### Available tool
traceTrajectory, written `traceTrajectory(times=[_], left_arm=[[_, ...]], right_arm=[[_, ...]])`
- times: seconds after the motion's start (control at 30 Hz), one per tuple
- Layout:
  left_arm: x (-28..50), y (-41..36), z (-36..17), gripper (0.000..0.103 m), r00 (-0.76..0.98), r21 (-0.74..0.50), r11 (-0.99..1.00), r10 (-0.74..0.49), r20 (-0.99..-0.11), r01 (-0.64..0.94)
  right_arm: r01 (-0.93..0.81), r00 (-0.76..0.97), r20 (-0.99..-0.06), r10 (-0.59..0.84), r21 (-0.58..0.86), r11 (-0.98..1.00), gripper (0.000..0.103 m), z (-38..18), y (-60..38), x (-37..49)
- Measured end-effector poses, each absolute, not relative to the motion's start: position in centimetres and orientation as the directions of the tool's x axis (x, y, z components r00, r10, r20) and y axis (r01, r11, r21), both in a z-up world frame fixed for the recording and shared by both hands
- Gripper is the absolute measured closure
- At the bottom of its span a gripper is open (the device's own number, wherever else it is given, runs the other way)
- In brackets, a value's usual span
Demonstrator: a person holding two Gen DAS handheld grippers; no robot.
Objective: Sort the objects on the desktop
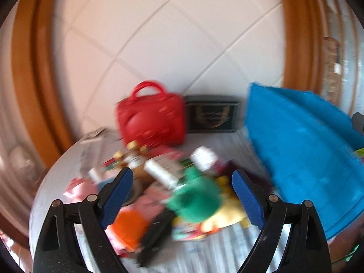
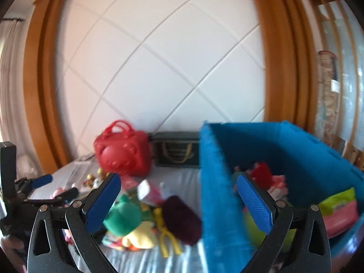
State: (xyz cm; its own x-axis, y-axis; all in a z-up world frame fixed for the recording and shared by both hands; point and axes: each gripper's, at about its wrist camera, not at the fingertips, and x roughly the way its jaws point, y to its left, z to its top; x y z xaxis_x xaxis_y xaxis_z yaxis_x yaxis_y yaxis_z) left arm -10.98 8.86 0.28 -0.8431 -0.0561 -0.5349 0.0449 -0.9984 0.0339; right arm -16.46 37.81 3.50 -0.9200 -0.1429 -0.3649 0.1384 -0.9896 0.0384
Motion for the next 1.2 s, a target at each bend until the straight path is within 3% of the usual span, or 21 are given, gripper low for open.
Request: traceTrajectory(times=[0.33,0.6,0.9,1.0,1.13,1.2], left_arm=[[-10.0,-4.4,-5.5,0.013,-0.766,0.055,-0.988,-0.147,-0.626,0.145],[-10.5,-17.7,-17.8,0.013,-0.598,0.09,-0.969,-0.214,-0.773,0.231],[-14.6,-20.9,-25.3,0.022,-0.527,0.083,-0.982,-0.162,-0.834,0.17],[-15.8,-20.4,-26.7,0.033,-0.505,0.074,-0.988,-0.133,-0.853,0.135],[-15.9,-20.4,-27.3,0.068,-0.495,0.011,-0.991,-0.075,-0.866,0.132],[-15.3,-20.3,-27.1,0.072,-0.495,0.015,-0.988,-0.09,-0.864,0.153]], right_arm=[[0.19,-0.809,-0.556,-0.188,0.055,-0.98,0.0,-4.3,28.7,-20.9],[0.101,-0.665,-0.741,-0.092,0.033,-0.994,0.0,-13.6,25.9,-24.3],[-0.009,-0.521,-0.853,0.015,-0.012,-1.0,0.0,-20.2,25.6,-24.0],[-0.025,-0.505,-0.863,0.035,-0.027,-0.999,0.0,-21.1,25.3,-23.8],[-0.027,-0.497,-0.867,0.038,-0.029,-0.999,0.0,-21.2,24.8,-23.5],[-0.022,-0.499,-0.866,0.036,-0.029,-0.999,0.0,-21.2,24.5,-23.4]])
